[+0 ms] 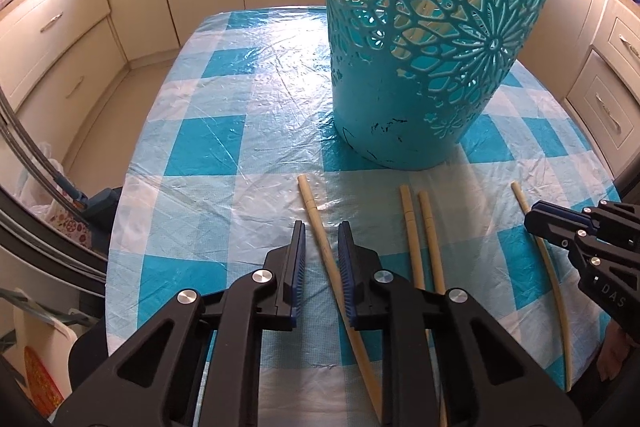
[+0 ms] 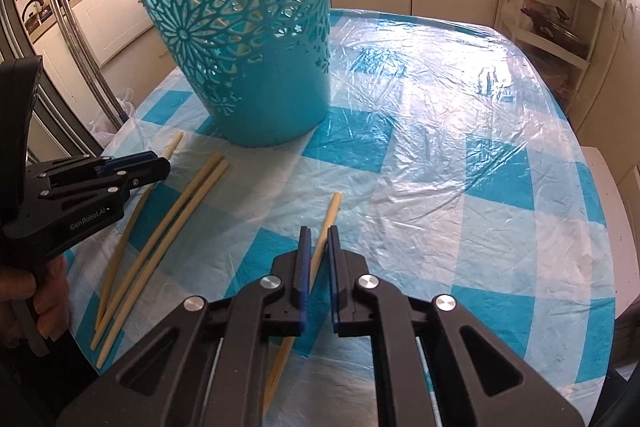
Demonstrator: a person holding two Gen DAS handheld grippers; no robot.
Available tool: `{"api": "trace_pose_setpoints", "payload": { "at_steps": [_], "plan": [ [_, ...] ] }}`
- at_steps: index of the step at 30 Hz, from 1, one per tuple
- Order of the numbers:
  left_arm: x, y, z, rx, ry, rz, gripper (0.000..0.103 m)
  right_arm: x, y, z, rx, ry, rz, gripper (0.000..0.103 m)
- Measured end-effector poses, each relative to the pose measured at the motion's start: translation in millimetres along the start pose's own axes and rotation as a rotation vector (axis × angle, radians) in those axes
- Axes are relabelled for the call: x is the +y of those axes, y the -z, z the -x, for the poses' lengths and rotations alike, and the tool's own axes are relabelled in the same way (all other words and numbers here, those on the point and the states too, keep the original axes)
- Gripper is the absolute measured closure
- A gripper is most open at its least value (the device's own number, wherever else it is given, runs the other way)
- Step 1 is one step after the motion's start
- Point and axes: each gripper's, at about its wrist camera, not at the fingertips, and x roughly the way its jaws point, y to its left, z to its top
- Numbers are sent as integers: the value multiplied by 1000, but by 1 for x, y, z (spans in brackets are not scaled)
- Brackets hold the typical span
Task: Organize utensils
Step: 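Lower the left tool onto the sticks and grasp one stick, then lift the stick over the teal basket and open the left tool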
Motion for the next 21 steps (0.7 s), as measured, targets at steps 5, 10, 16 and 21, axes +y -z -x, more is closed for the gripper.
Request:
{"api": "trace_pose_setpoints", "payload": {
  "at_steps": [5,10,16,21],
  "plan": [
    [-6,1,0,-7,-13,-12,80,2,2,1,-19,10,13,94],
    [-5,2,1,-15,2,-17,91,5,7,2,-47,20,22,95],
    [-5,3,2,-9,26,-16,98,5,8,2,-53,16,18,95],
    [-8,6,4,-6,43,-16,98,4,9,2,-54,14,14,95]
  ]
}}
